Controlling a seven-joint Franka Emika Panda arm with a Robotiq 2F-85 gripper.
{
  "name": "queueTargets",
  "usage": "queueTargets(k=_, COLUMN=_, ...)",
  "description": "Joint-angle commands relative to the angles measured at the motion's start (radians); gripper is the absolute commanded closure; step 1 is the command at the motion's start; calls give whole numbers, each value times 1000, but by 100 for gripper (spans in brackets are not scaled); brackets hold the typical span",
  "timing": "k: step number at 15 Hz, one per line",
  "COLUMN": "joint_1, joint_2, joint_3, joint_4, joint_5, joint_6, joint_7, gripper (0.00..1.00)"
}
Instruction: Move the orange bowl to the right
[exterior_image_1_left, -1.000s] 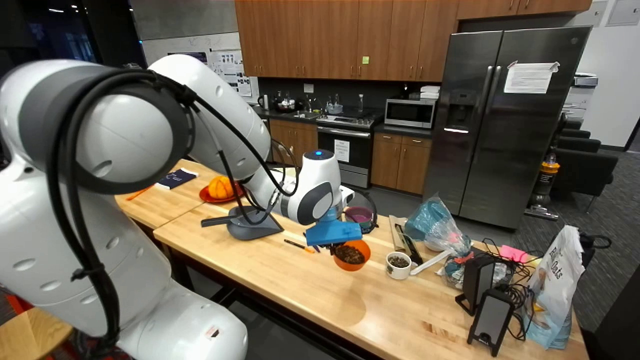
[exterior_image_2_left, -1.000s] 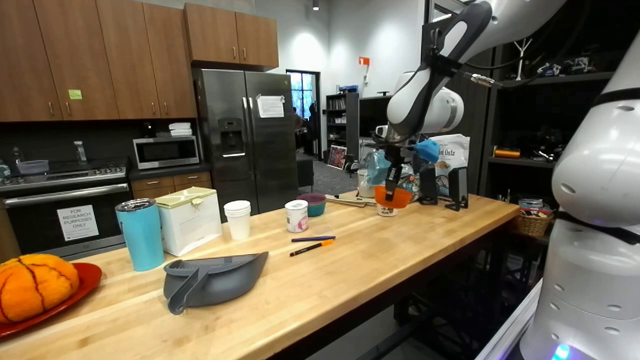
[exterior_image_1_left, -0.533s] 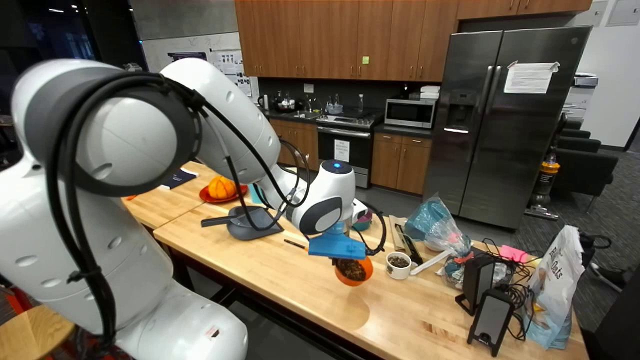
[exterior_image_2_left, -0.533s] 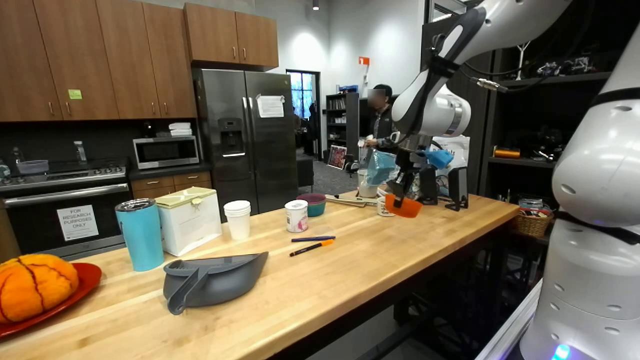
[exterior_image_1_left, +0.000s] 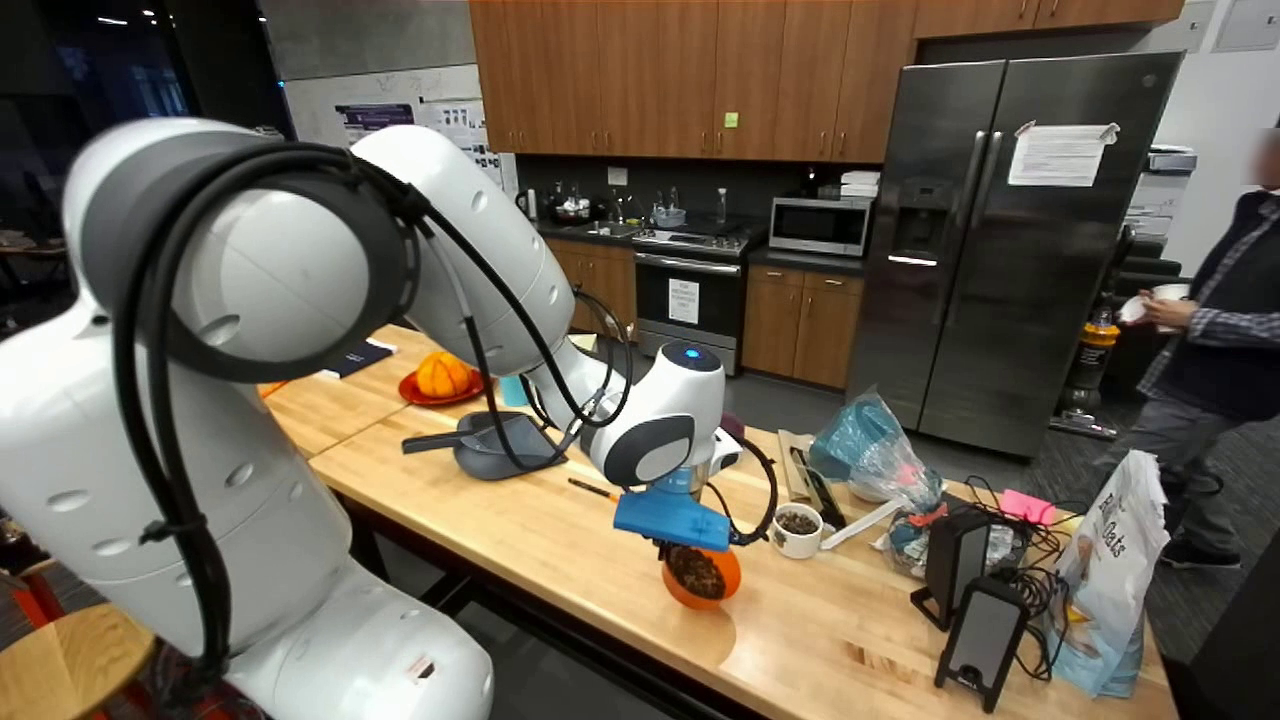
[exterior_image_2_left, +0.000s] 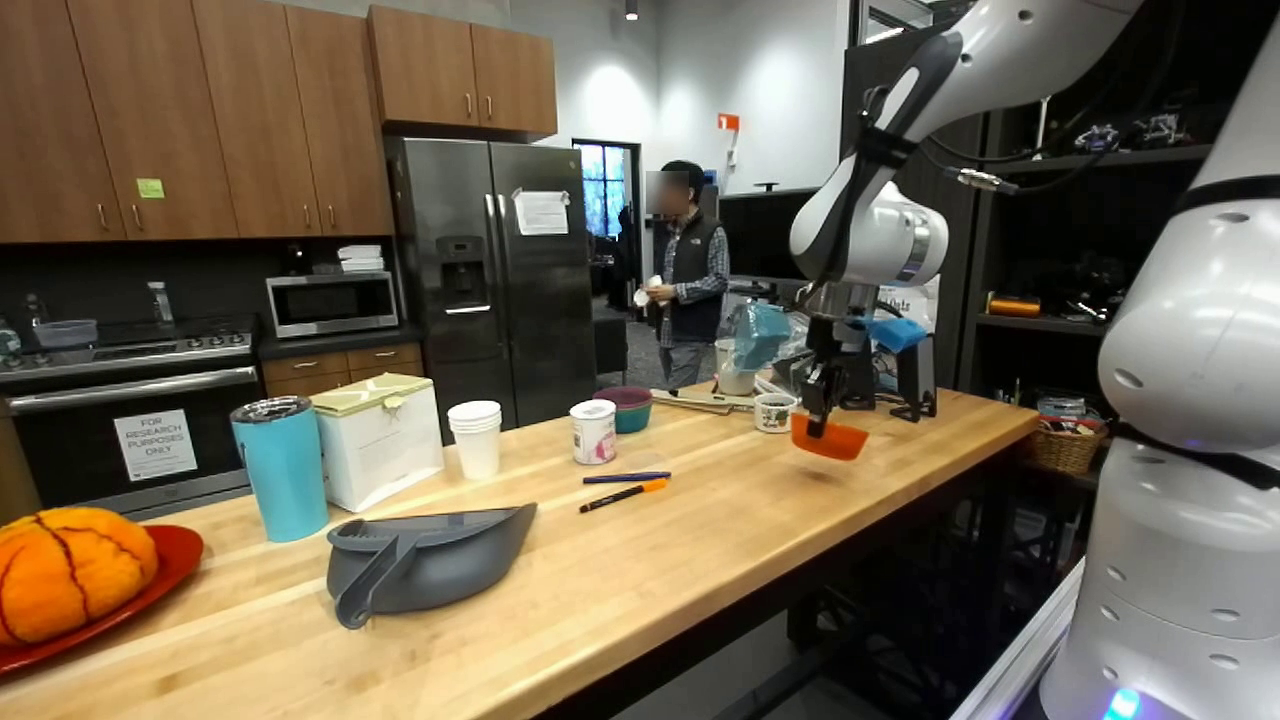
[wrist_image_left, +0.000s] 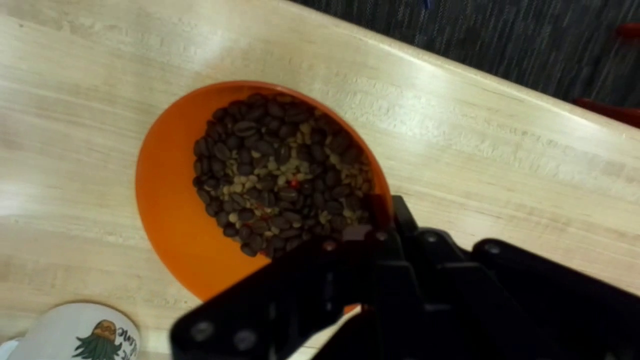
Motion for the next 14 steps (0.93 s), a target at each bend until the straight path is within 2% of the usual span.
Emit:
queueTargets(k=1, joint_1=-46, joint_2=37, joint_3=13, joint_4=35, joint_5=-10, joint_6=-21, joint_7=72, gripper=99)
queueTargets(k=6, joint_1=-88, joint_2=79, joint_3=33, joint_4=83, joint_5=-77, joint_6=-43, joint_7=190, gripper=99)
queueTargets(k=11, joint_1=-138, joint_2=137, joint_3=55, joint_4=161, joint_5=-266, joint_6=-96, joint_7=363, gripper=99)
queueTargets(k=14, joint_1=-149, joint_2=165, joint_3=62, joint_4=208, joint_5=-337, joint_6=-140, joint_7=422, gripper=99)
